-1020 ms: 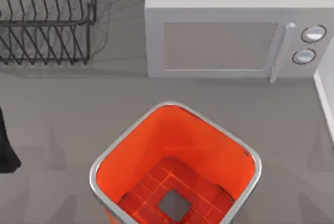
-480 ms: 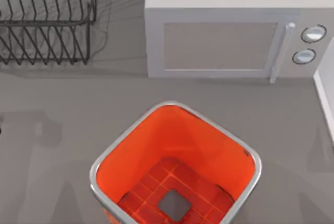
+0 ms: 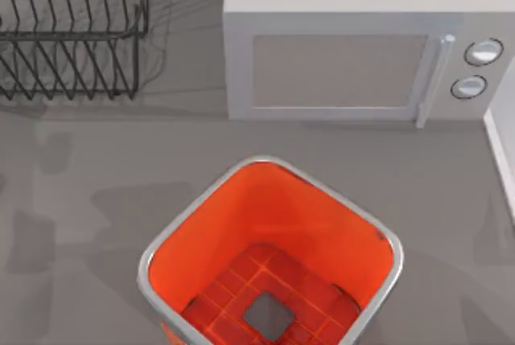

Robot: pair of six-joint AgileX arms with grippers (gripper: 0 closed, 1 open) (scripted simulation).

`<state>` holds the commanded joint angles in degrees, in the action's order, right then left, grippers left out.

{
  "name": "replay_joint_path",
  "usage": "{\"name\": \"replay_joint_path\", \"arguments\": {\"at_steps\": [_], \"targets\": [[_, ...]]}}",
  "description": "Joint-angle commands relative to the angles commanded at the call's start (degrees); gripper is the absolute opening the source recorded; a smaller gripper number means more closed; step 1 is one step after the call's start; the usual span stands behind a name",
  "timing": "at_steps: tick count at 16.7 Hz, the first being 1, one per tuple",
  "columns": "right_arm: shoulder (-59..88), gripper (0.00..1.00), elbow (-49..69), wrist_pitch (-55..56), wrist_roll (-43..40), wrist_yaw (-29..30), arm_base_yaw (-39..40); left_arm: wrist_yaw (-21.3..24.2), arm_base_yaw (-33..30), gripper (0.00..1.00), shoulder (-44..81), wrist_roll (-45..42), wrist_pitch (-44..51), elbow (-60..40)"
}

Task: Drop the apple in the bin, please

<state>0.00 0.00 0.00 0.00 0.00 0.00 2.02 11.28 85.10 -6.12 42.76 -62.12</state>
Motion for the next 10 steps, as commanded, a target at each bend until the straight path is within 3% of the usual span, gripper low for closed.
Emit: {"name": "replay_joint_path", "arguments": {"at_steps": [5, 10], "targets": [[0.0, 1.0, 0.0, 0.0, 0.0, 0.0, 0.0, 0.05, 3.12, 1.0, 20.59, -1.31, 10.01, -15.13], [0.0, 1.0, 0.0, 0.0, 0.0, 0.0, 0.0, -0.02, 4.1, 1.0, 26.19, -1.73, 13.16, -19.55]]}}
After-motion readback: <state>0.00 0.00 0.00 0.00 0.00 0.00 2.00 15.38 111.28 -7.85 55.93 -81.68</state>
